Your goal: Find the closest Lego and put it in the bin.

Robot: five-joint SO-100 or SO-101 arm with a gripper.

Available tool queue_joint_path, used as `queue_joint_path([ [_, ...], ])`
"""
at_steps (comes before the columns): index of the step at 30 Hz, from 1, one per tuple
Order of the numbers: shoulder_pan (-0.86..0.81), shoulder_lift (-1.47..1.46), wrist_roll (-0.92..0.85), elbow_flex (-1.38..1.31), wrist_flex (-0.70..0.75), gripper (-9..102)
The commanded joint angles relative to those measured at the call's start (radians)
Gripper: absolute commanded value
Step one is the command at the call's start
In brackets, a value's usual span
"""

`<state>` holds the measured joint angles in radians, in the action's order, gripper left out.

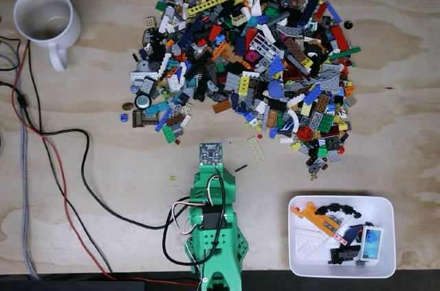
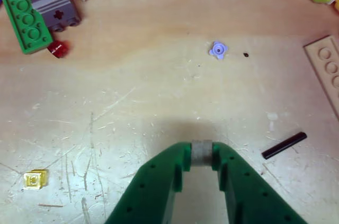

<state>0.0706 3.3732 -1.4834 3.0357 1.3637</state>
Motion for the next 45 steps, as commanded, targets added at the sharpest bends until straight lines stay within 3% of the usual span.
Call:
queue_joint_path([
  [1,-0.026,0.002,0.002,0.091,-0.083,0],
  [20,-0.023,-0.003,0.008,0.086,-0.130,0],
  [26,0.029,-0.503,0.086,-0.141,-0.348,2],
  [31,0.032,-0.923,0.209,-0.399,-0.423,5],
  [45,-0.054,-1.321,0.270,-0.652,-0.465,8],
])
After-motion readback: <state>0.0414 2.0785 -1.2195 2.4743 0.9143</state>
